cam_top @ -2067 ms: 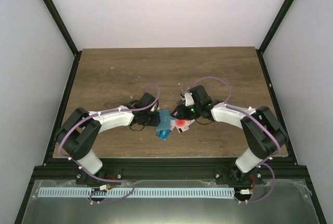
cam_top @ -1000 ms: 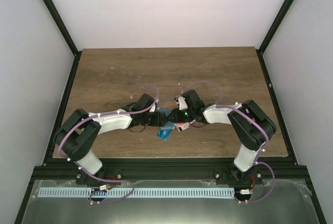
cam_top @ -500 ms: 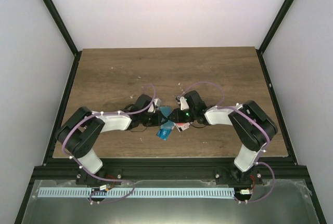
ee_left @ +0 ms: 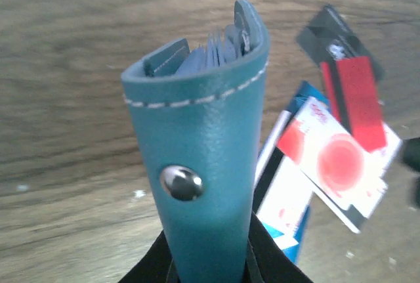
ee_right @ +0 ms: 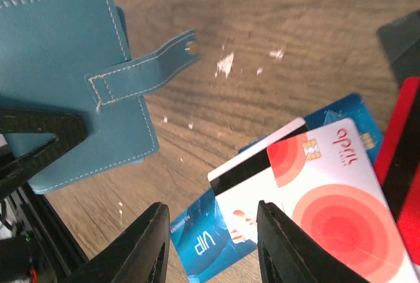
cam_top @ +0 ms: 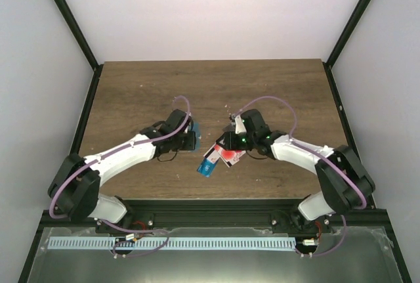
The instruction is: Put the credit cards into the card holder
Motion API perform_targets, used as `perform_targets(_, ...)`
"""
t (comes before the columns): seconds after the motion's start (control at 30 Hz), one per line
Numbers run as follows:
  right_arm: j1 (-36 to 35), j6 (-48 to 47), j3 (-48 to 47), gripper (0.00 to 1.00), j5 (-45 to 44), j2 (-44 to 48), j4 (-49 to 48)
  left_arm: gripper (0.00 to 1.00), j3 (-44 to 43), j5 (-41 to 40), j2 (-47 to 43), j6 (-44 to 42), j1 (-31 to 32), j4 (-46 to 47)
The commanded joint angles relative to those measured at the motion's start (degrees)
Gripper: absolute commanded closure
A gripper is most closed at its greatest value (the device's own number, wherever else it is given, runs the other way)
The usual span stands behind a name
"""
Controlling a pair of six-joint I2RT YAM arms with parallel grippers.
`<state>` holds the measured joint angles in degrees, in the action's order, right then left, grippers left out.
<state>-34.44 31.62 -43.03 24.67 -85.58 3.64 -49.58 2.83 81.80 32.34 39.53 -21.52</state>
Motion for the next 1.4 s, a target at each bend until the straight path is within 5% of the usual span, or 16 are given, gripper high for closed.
perform_targets(0.0, 2.2, 1.5, 1.0, 0.61, -2.6, 4.1, 1.5, 0.96, -4.9, -18.3, 1.1, -2.9, 2.0, -14.6)
perform_targets(0.3, 3.1, 1.7, 3.7, 0.60, -2.5, 6.8, 3.4, 0.96, -13.1, -39.9, 11.8, 6.3, 7.5, -33.7)
perform_targets(0.63, 3.5, 2.1, 6.4, 0.60, -5.0, 10.1, 5.9, 0.95, -18.9, -37.9, 26.0, 4.3, 14.4, -33.7)
perform_targets(1.03, 3.9, 1.4, 5.1, 0.59, -6.6, 12.8, 9.1, 0.46, -23.2, -29.7, 31.2, -1.5, 17.4, -28.8)
perform_targets(1.23, 4.0, 1.1, 2.3, 0.59, -3.3, 11.6, 7.6, 0.30, -21.8, -22.5, 24.3, -4.4, 17.0, -24.4)
perform_targets(1.37, 4.0, 2.0, 0.6, 0.60, 3.3, 8.9, 4.3, 0.28, -18.9, -17.1, 17.8, -5.6, 13.8, -21.1)
